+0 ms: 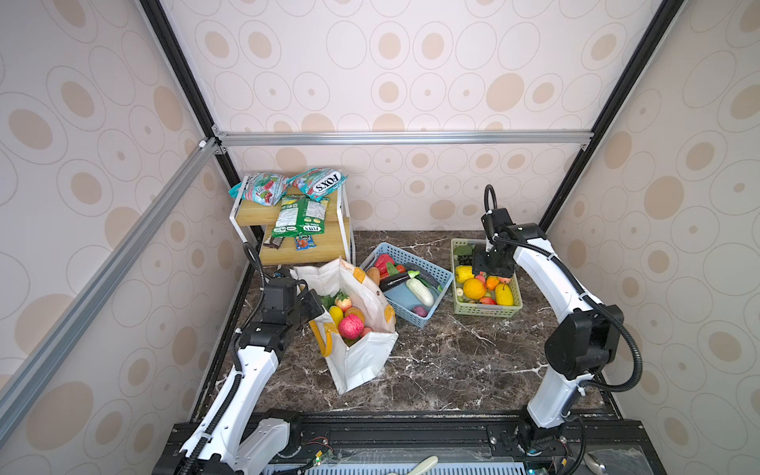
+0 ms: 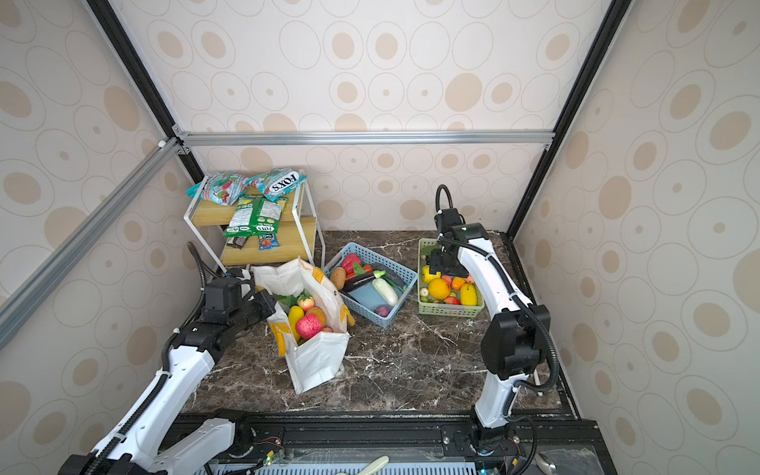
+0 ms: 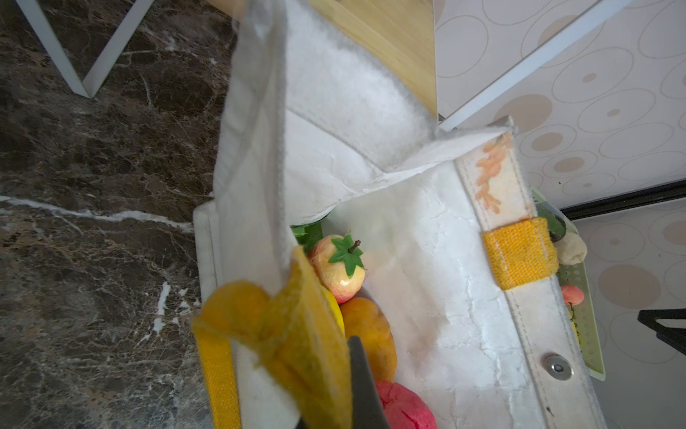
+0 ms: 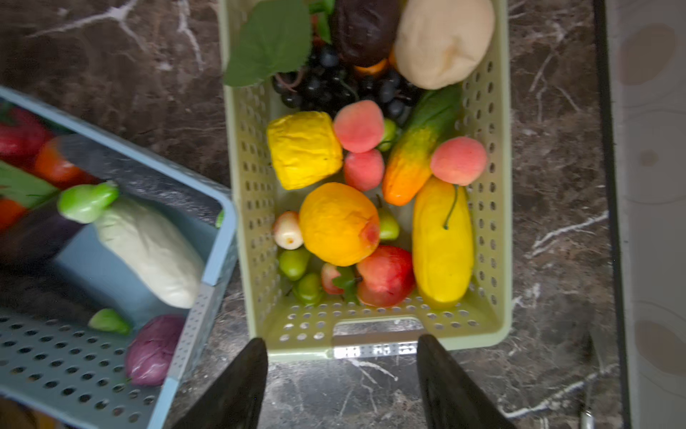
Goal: Place the food into the grocery bag and tie it
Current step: 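Lower the open right gripper into the green basket onto the yellow melon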
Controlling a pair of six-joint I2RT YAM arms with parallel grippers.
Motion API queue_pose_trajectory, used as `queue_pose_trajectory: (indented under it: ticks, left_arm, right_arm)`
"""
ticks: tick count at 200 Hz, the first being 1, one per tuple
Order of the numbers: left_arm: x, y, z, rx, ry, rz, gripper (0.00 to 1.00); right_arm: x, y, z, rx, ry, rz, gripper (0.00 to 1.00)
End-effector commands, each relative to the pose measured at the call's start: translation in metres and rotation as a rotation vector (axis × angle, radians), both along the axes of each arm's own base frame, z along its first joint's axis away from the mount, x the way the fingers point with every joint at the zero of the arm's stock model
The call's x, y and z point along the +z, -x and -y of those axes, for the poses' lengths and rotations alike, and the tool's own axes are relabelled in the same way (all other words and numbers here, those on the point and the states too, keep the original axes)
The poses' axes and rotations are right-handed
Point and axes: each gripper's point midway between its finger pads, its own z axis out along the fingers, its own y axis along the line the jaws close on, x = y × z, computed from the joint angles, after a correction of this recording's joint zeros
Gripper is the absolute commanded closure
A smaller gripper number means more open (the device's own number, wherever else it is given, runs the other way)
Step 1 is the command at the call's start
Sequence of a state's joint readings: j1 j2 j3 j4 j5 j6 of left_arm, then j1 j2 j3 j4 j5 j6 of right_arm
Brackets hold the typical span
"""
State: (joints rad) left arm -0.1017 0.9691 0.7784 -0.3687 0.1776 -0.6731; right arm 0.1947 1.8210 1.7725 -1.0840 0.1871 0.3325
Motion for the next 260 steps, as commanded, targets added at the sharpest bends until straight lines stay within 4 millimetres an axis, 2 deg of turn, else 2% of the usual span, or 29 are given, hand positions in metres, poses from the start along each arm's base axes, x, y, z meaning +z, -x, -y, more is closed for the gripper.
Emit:
queue_pose_trajectory:
  ticks: [1, 66, 173, 260]
  left_arm:
    - [0.024, -0.004, -0.007, 0.017, -0.024, 0.071, 1.0]
    - [0.024, -0.002, -0.007, 0.017, -0.024, 0.071, 1.0]
    - [0.027, 0.0, -0.007, 0.017, -0.027, 0.072, 1.0]
    - [0.028, -0.001, -0.008, 0.02, -0.03, 0.072, 1.0]
  right_arm:
    - [-0.016, 0.012, 0.029, -0.009, 0.151, -0.101, 0.34]
    - [-0.042, 0.013, 0.054, -0.035, 0.21, -0.176, 0.4]
    - [-0.093, 0.011, 0.064, -0.056, 0.183, -0.253, 0.4]
    - [-0.115, 0.008, 0.08, -0.064, 0.238, -0.295, 0.42]
